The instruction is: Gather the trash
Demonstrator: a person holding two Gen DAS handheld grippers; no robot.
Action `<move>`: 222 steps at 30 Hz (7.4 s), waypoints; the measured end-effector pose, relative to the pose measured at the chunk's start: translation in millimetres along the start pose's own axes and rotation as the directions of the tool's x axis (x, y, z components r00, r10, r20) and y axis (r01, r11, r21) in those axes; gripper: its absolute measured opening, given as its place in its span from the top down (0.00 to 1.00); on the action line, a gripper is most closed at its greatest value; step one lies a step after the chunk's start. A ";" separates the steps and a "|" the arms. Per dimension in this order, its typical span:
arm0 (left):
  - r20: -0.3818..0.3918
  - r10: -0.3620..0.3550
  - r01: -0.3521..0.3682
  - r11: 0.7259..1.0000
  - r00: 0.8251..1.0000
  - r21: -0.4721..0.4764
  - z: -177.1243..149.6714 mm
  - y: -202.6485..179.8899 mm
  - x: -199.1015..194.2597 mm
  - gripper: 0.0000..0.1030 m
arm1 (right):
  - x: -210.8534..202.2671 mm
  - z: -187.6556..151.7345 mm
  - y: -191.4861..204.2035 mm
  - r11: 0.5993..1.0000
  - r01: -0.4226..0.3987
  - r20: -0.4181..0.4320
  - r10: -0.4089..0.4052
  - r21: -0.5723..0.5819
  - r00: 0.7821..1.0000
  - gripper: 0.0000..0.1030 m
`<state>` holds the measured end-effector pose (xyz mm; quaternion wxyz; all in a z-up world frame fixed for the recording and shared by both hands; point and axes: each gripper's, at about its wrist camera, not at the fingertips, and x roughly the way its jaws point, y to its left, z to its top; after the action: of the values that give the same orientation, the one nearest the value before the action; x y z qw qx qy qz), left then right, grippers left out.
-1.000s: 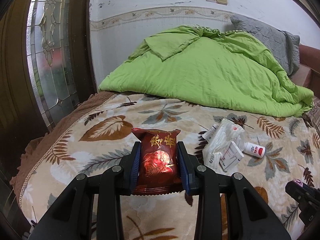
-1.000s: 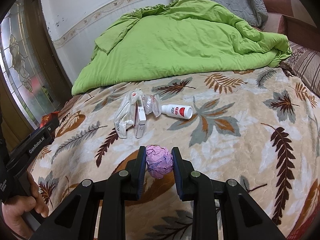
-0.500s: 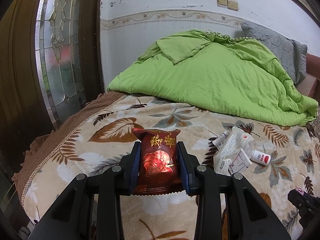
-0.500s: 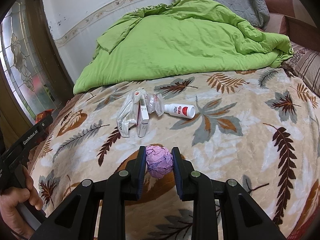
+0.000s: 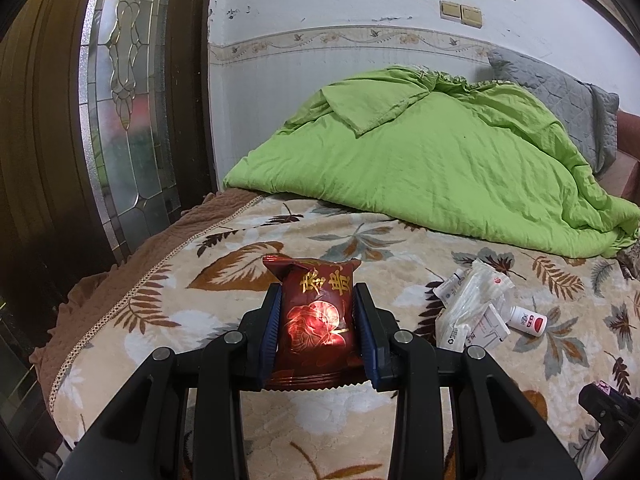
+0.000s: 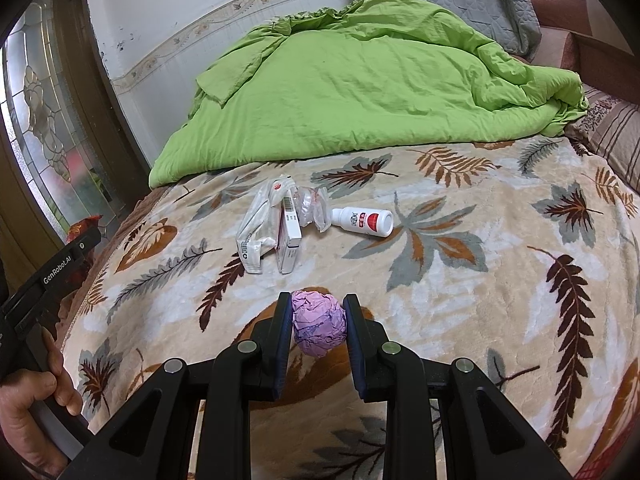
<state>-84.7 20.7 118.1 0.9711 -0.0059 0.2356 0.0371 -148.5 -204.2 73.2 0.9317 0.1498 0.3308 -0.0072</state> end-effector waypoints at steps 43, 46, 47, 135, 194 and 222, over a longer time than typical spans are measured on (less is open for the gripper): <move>-0.553 -0.777 0.953 0.238 0.303 0.187 -119.8 -332.7 -230.7 0.67 | -298.4 -110.3 -284.1 0.831 0.305 0.046 -0.366 0.465 0.929 0.73; -0.609 -0.748 0.964 0.194 0.265 0.181 -136.2 -357.2 -238.6 0.67 | -304.1 -123.8 -301.3 0.805 0.308 0.034 -0.376 0.507 0.926 0.71; -0.624 -0.739 0.967 0.181 0.254 0.180 -140.8 -364.1 -239.9 0.67 | -304.2 -127.7 -307.3 0.797 0.313 0.026 -0.380 0.516 0.925 0.70; -0.186 -0.272 0.303 0.939 0.944 0.165 -39.8 -78.8 10.2 0.61 | 32.8 13.7 -33.2 0.998 -0.036 -0.141 0.028 -0.049 0.990 0.69; -0.124 -0.184 0.208 0.952 0.975 0.226 -49.5 -75.0 -9.2 0.61 | -9.4 -9.4 -23.6 0.997 -0.034 -0.033 0.032 -0.067 0.999 0.69; -0.124 -0.184 0.209 0.951 0.975 0.227 -49.7 -76.8 -10.2 0.61 | -10.0 -10.0 -24.0 0.997 -0.038 -0.029 0.036 -0.065 0.999 0.69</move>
<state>-110.8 -58.0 78.1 0.9504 0.0856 0.2857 -0.0887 -165.1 -225.2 65.5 0.9313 0.1256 0.3411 0.0230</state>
